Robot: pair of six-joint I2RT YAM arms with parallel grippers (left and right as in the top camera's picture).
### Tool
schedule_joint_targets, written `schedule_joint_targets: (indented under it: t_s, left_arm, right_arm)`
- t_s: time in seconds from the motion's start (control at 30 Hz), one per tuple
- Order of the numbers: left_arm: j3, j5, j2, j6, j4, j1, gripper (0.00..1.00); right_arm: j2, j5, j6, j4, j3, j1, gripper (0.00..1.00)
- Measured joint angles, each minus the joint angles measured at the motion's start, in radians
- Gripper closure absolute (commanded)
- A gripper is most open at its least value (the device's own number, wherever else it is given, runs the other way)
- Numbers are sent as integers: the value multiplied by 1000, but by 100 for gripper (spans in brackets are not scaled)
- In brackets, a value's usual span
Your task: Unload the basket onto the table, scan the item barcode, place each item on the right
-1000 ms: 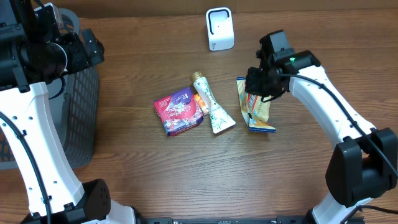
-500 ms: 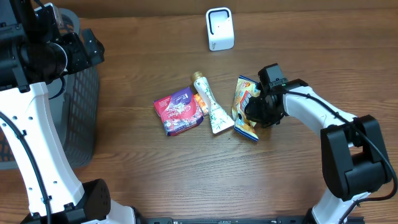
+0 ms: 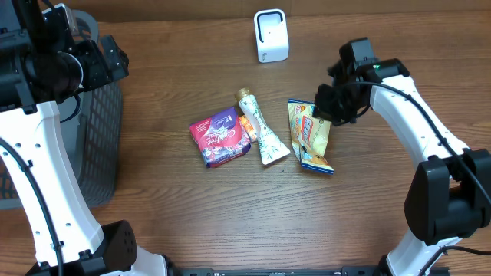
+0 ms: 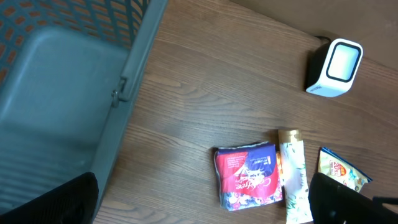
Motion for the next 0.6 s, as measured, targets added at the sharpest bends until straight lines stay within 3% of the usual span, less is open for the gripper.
schedule_joint_targets:
  t_s: [0.23,0.33,0.5,0.6]
  left_arm:
    - [0,0,0,0,0,0,0]
    - [0,0,0,0,0,0,0]
    - [0,0,0,0,0,0,0]
    - [0,0,0,0,0,0,0]
  right_arm:
    - [0,-151,-39,114,-74,13,96]
    - [0,-180,-45,188,-165,15,92]
    - [55,-294,-47,331,-298,-3,96]
    - [128,-319,-45,314,-320,-32,96]
